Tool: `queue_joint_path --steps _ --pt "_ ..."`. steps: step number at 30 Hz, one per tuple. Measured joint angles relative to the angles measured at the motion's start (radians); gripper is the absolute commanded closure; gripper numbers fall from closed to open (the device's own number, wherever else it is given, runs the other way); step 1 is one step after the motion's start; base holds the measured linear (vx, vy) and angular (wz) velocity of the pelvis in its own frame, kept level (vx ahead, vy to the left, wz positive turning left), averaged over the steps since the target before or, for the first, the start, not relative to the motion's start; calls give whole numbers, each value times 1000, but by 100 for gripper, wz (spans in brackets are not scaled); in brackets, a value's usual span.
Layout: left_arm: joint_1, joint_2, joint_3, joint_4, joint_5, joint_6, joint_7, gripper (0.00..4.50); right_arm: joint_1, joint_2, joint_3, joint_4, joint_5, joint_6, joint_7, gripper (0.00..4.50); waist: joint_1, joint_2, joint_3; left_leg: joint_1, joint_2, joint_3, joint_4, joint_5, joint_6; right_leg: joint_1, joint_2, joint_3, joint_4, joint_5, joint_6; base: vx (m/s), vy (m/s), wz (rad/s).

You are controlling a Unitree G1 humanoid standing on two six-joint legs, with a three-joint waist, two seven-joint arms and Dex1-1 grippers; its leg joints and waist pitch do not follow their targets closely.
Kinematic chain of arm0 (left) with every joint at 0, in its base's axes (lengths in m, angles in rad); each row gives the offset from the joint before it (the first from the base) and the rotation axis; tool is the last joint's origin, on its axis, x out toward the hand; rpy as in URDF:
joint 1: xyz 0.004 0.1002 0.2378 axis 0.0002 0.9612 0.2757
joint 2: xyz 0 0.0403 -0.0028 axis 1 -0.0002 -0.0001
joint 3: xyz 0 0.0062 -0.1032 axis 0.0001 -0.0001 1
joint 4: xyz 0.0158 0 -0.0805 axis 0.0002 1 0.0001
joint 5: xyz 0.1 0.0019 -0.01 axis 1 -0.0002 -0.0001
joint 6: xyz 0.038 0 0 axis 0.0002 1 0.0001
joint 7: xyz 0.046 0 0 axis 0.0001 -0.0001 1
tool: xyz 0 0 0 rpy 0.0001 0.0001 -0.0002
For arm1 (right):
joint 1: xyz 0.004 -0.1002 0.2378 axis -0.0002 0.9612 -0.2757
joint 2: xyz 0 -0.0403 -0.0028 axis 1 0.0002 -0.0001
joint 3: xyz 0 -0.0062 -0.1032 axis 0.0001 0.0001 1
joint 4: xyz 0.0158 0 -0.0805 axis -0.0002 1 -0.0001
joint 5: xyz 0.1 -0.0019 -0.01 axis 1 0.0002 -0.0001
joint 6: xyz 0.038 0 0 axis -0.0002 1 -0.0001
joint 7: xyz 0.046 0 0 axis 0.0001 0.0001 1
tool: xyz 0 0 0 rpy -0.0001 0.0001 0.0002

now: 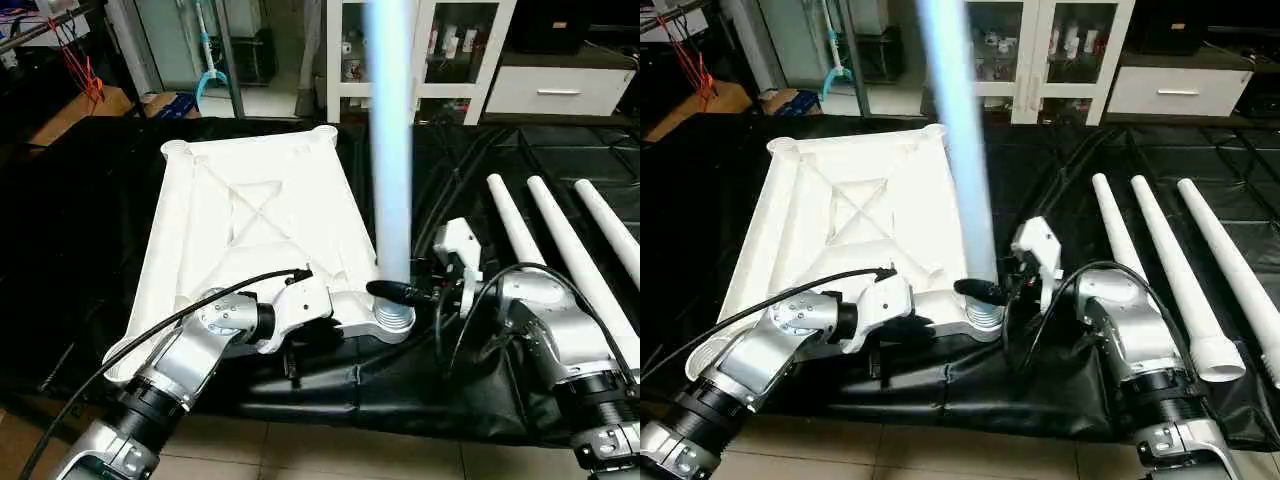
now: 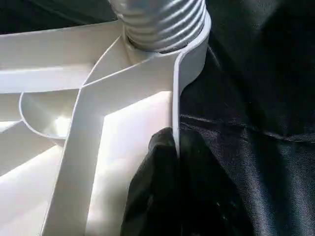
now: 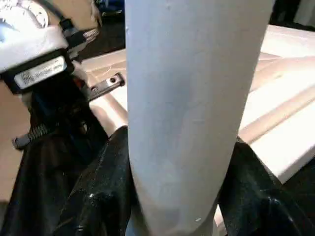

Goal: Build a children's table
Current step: Insert table leg to table base

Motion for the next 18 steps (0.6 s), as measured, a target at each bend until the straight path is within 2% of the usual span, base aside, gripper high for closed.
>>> queue_joint_path --steps 6,18 --pt "0 1 0 1 0 -3 -2 450 0 1 -18 2 26 43 -3 264 1 0 0 -1 0 0 0 0 0 0 0 0 -1 0 0 0 0 0" --pt "0 5 2 1 2 -4 -2 450 4 18 -27 2 28 46 -14 264 -1 0 0 -1 0 0 0 0 0 -1 0 0 -1 0 0 0 0 0"
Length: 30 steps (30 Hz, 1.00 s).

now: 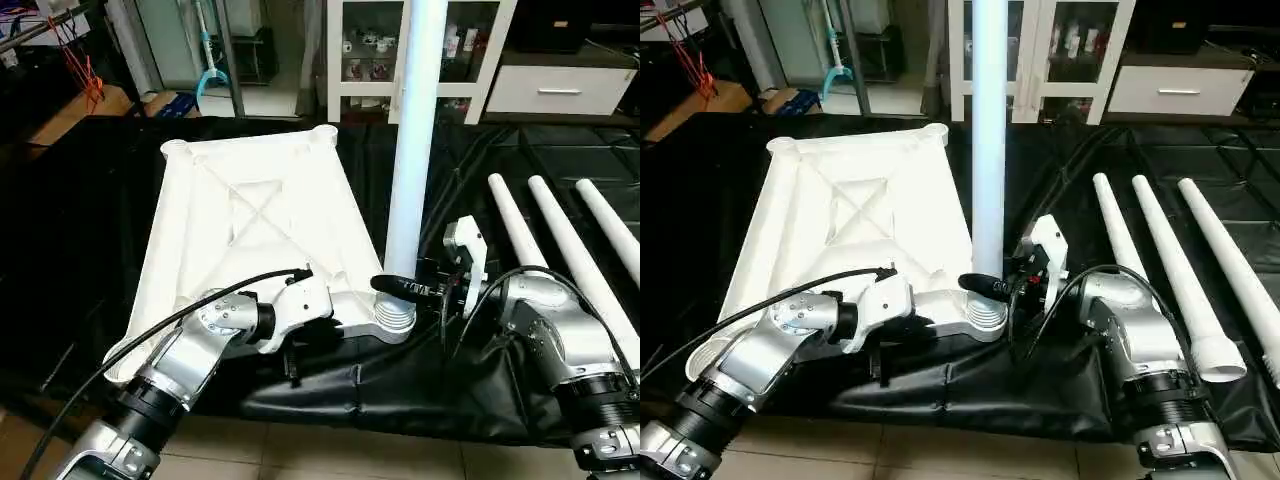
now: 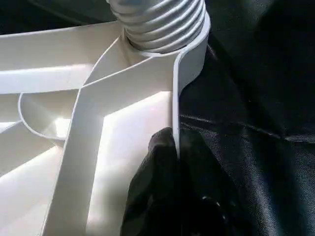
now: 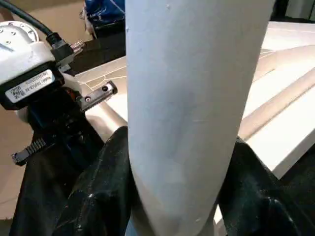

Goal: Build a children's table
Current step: Insert table leg to table base

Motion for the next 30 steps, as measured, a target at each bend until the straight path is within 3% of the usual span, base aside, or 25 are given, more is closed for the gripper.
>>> queue_joint_path --steps 18,26,30 --pt "1 3 -1 1 10 0 2 450 -1 49 1 54 -32 -122 -22 264 -5 -1 0 1 0 0 0 -1 -1 0 0 0 1 0 -1 0 0 0" --pt "3 0 -1 0 12 0 3 450 0 24 55 51 -76 -190 6 264 -2 -3 -1 2 0 0 0 -1 -2 1 0 0 0 0 -1 0 0 0" --pt "3 0 -1 0 12 0 3 450 4 20 53 51 -76 -200 12 264 -2 -3 -1 1 0 0 0 -1 -1 1 0 0 -1 0 -1 0 0 0"
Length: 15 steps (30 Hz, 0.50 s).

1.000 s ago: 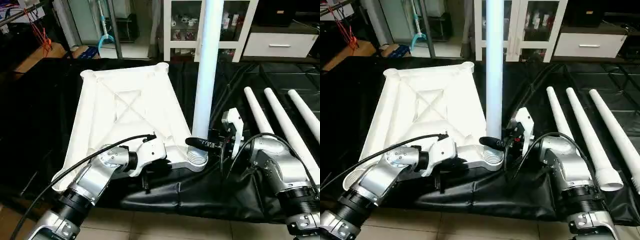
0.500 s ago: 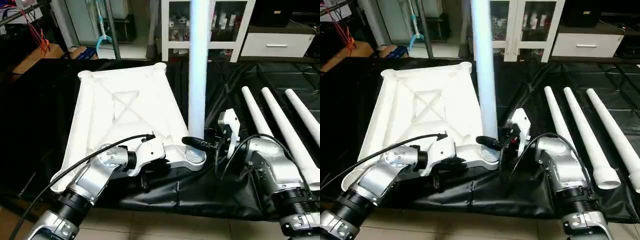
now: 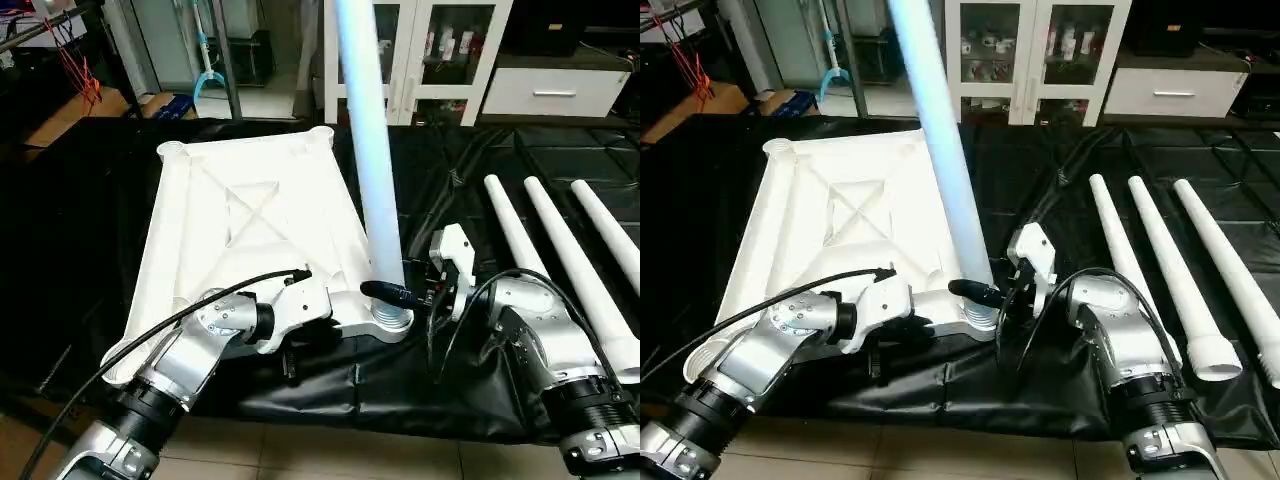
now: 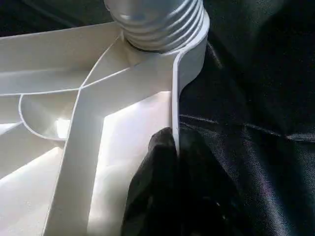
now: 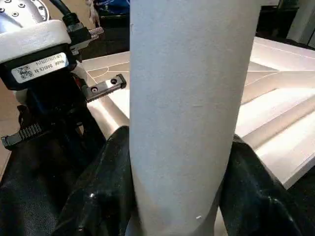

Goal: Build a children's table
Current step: Insert table leg to table base

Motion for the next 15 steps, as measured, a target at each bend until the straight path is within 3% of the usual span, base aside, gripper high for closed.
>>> queue_joint_path --steps 15 --pt "0 -6 -9 0 6 -6 1 450 44 -19 -13 -36 10 -20 -5 264 2 3 -2 0 0 0 -1 0 0 0 0 -1 -1 0 0 0 0 0"
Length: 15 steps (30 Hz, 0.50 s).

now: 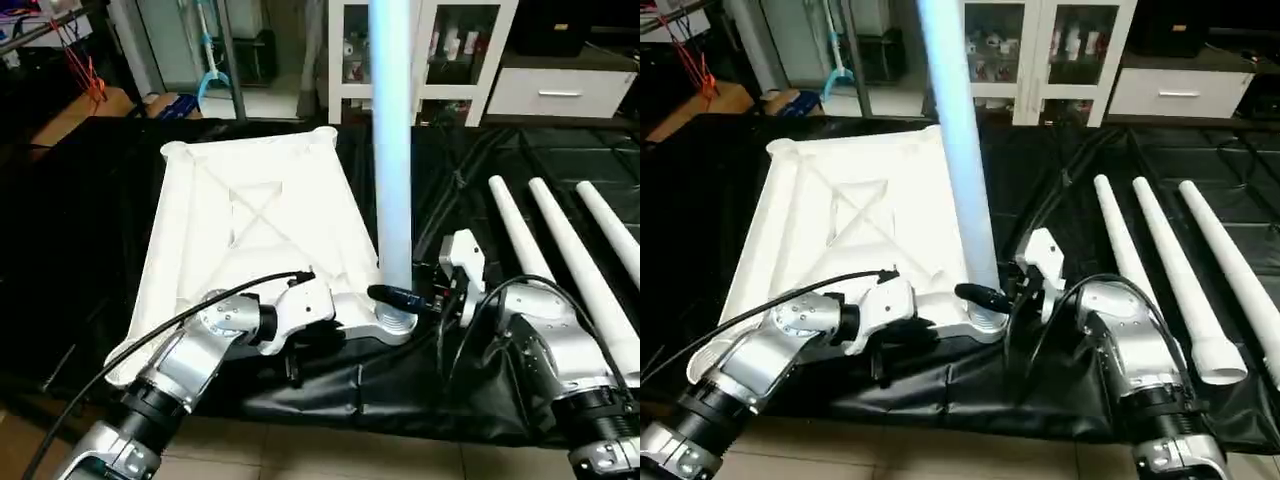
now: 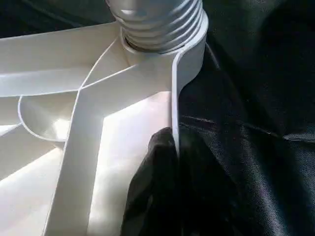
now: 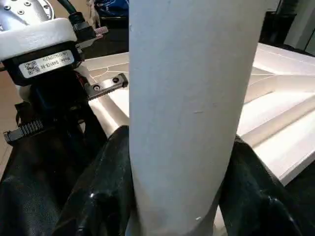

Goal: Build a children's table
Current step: Insert table leg to table base

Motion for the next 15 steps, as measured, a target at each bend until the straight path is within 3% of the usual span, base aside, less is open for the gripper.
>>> queue_joint_path --steps 15 --pt "0 -1 -1 0 0 0 2 450 19 27 -69 24 92 99 -38 264 0 0 0 0 0 0 0 0 0 1 0 0 -1 0 0 0 0 0"
